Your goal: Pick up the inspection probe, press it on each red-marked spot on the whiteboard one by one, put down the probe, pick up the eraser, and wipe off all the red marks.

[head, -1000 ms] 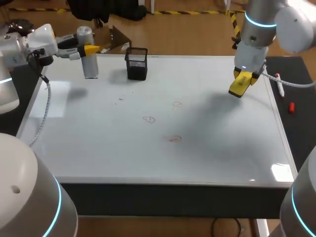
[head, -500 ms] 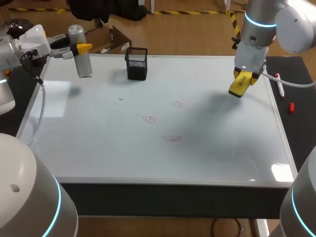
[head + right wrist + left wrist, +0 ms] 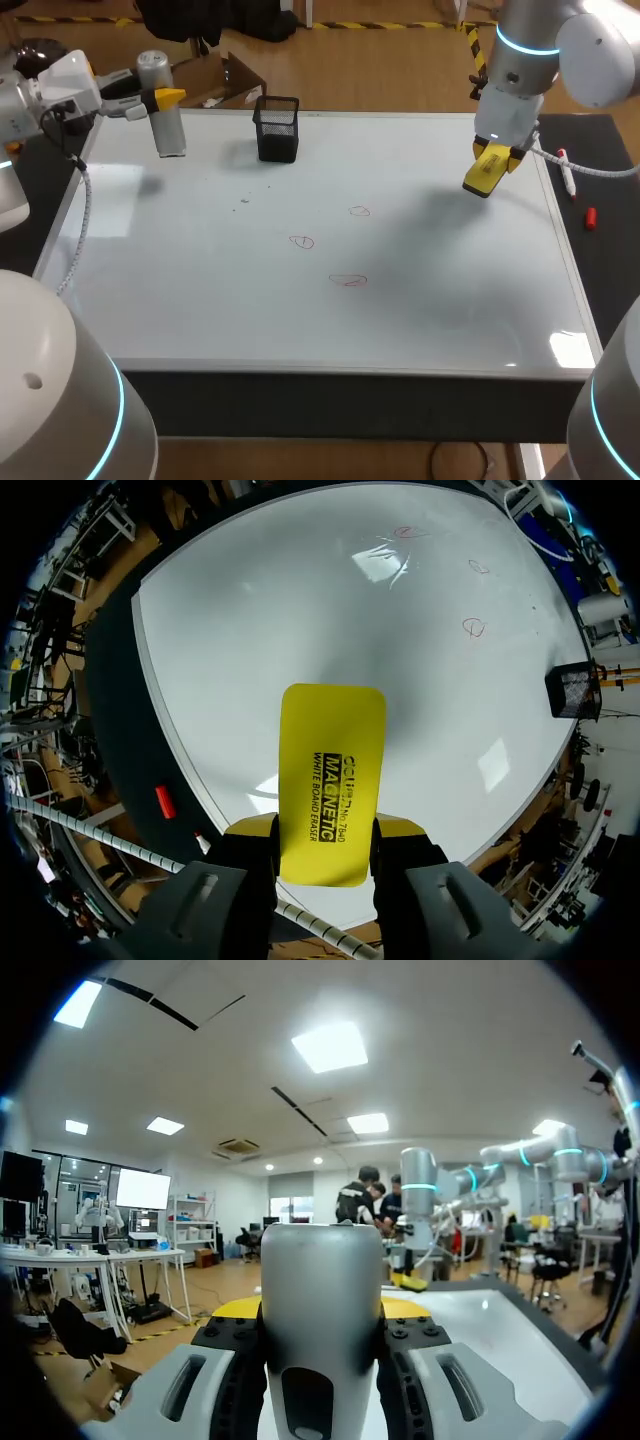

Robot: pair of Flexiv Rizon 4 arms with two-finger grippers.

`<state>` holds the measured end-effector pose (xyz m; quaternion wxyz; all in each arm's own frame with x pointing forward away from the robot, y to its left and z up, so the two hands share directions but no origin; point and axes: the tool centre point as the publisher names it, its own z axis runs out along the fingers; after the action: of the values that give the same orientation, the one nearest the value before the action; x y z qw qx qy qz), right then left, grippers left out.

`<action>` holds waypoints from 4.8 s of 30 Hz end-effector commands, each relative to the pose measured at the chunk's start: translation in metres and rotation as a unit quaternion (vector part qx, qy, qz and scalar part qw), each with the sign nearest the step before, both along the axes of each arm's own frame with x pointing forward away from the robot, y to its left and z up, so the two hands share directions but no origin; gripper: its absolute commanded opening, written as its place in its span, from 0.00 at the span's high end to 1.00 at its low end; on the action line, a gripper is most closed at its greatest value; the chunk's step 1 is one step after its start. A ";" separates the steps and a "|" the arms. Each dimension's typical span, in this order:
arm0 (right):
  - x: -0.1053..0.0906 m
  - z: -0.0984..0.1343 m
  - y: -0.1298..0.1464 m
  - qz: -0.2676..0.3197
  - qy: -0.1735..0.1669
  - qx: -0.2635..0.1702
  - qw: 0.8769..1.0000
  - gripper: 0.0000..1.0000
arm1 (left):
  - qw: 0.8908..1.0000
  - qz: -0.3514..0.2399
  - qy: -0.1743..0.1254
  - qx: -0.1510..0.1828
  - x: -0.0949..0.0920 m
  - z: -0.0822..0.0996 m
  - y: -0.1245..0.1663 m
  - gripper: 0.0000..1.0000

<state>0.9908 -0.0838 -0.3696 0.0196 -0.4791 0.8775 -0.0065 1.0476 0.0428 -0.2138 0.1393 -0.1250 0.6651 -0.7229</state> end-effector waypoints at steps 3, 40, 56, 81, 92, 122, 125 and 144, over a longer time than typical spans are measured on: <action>-0.009 0.010 0.023 0.032 -0.011 -0.015 0.999 1.00 | 1.000 0.002 -0.001 0.000 -0.001 0.001 0.000 1.00; -0.084 -0.002 0.278 0.258 -0.025 0.048 0.965 1.00 | 1.000 0.002 -0.001 0.000 -0.001 0.001 0.000 1.00; -0.090 -0.038 0.340 0.311 0.013 0.030 0.950 1.00 | 1.000 0.002 -0.001 0.000 -0.001 0.001 0.000 1.00; -0.104 -0.067 0.373 0.356 0.041 -0.004 0.933 1.00 | 1.000 0.002 -0.001 0.000 -0.001 0.001 0.000 1.00; -0.102 -0.081 0.350 0.326 0.043 -0.006 0.944 1.00 | 1.000 0.002 -0.001 0.000 -0.001 0.001 0.000 1.00; -0.111 -0.080 0.297 0.304 0.056 -0.028 0.951 1.00 | 1.000 0.002 -0.001 0.000 -0.001 0.001 0.000 1.00; -0.111 -0.051 0.304 0.331 0.049 -0.027 0.942 1.00 | 1.000 0.002 -0.001 0.000 -0.001 0.001 0.000 1.00; -0.096 0.001 0.273 0.322 -0.011 0.047 0.945 1.00 | 1.000 0.002 -0.001 0.000 -0.001 0.001 0.000 1.00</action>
<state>0.8918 0.2106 -0.3703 0.0228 -0.7368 0.6757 0.0034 1.0473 0.0428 -0.2136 0.1392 -0.1252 0.6653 -0.7227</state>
